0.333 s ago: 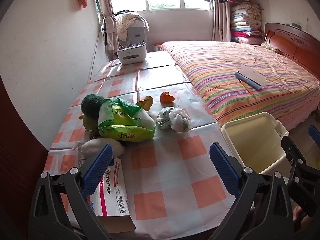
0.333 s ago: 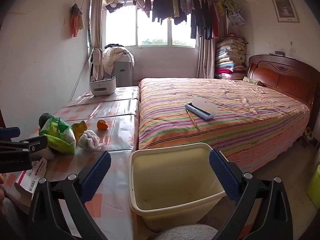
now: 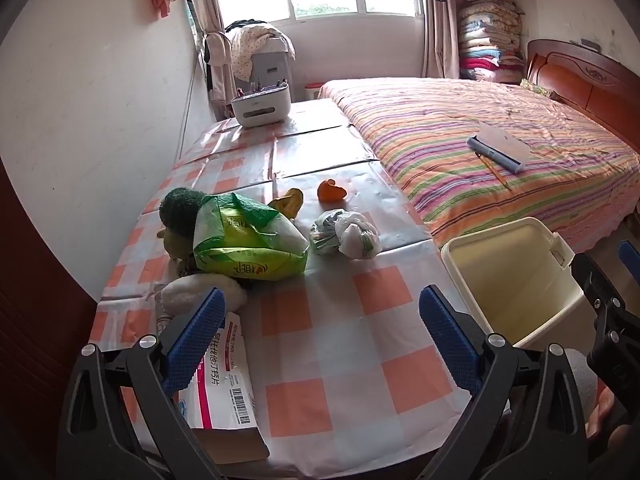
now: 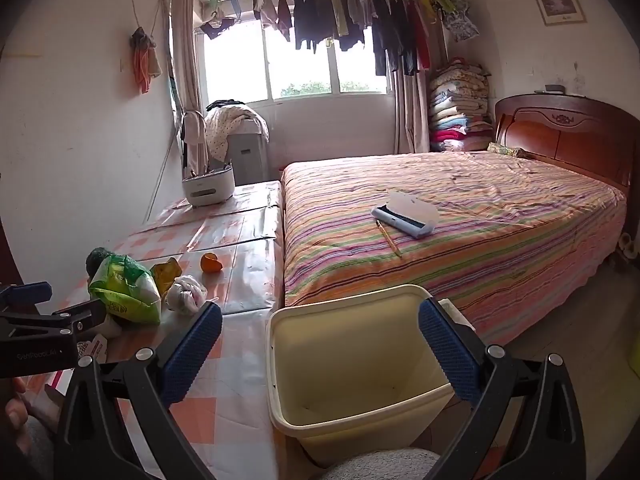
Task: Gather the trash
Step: 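Move both tools toward the table items beside the cream bin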
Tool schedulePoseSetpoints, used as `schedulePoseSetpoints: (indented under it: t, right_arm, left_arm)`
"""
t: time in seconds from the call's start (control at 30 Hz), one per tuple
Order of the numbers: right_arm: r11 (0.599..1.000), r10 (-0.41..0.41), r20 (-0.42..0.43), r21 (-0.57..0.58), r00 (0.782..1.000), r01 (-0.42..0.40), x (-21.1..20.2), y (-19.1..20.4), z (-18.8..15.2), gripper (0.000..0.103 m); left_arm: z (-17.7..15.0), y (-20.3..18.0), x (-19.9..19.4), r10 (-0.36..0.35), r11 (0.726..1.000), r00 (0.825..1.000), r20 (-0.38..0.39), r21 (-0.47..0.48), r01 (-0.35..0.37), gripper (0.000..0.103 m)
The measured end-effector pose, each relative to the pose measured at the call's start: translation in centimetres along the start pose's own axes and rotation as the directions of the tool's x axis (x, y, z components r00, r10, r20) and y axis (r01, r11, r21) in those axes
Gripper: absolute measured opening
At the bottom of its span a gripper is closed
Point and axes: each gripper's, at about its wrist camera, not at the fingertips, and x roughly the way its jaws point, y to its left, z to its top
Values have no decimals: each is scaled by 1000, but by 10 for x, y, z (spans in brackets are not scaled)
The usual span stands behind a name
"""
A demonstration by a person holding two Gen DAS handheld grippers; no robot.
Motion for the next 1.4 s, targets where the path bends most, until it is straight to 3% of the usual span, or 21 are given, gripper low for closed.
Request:
schedulePoseSetpoints:
  t: [0.2,0.77,1.4]
  right_arm:
    - [999,8,-20,-47,1000,-9,-11,17,-5,96]
    - [999,-1,-22,-37,1000,0,-13,13,-6,96]
    - [997,73,-59,24,996,-72,-8,9,-9,96]
  left_arm:
    - [1,-5,-6,4,1000,1000,1,17,-4,96]
    - [-3,-6,-9,16,999,1000,-10,28,-16,96]
    - [-7,-1,-12,21,1000,1000,-18,20,-21,96]
